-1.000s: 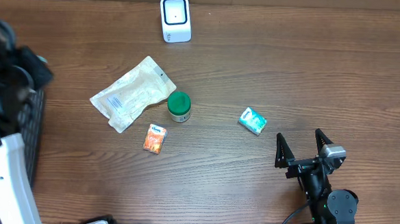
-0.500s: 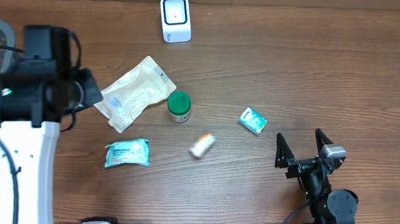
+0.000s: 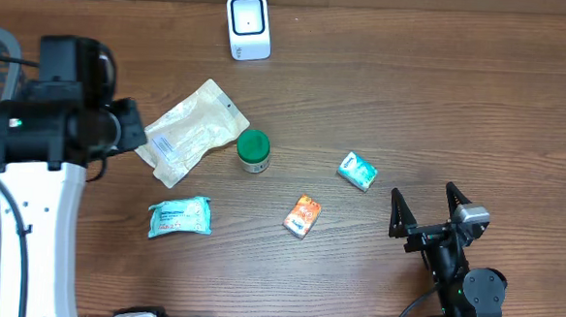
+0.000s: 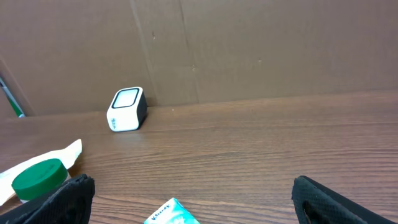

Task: Scan the item barcode

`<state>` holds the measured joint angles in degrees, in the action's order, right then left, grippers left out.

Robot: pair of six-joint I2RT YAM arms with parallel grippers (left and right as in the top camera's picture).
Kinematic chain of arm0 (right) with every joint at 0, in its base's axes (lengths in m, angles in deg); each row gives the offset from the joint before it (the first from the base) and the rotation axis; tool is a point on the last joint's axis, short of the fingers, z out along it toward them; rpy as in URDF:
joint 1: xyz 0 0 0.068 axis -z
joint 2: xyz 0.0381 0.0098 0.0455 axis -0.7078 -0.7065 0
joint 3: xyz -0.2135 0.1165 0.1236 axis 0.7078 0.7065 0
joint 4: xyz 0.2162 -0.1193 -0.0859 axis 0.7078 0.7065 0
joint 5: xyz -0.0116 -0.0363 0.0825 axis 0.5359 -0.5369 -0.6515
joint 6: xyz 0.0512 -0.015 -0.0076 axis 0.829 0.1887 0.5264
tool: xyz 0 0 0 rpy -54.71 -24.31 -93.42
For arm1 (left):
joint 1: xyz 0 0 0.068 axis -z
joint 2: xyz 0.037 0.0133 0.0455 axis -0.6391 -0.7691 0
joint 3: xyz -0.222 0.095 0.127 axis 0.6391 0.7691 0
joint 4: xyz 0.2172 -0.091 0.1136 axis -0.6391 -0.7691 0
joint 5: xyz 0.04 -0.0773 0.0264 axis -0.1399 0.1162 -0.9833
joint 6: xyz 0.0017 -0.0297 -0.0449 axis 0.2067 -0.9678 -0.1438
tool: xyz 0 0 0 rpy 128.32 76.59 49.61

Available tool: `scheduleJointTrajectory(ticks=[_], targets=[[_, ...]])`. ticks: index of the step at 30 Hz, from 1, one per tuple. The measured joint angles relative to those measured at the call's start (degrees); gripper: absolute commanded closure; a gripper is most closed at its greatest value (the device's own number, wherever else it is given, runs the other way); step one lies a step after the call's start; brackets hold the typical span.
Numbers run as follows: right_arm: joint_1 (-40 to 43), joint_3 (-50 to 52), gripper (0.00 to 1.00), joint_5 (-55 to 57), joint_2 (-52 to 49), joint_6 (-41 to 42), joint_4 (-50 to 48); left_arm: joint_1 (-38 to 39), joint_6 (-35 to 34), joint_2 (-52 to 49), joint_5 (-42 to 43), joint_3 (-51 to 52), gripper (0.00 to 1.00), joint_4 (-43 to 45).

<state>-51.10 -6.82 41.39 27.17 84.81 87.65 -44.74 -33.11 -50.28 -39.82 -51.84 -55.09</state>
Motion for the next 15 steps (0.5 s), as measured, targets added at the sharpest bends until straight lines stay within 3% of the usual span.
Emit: scheduleJointTrajectory(ticks=[5,15], targets=[[0.0,0.0,0.00,0.0,0.0,0.0,0.0,-6.8,2.8,0.0,1.2,-6.5,0.28,-0.3],[0.0,0.0,0.00,0.0,0.0,0.0,0.0,-12.4,4.9,-0.2,2.6,-8.1,0.09,-0.2]])
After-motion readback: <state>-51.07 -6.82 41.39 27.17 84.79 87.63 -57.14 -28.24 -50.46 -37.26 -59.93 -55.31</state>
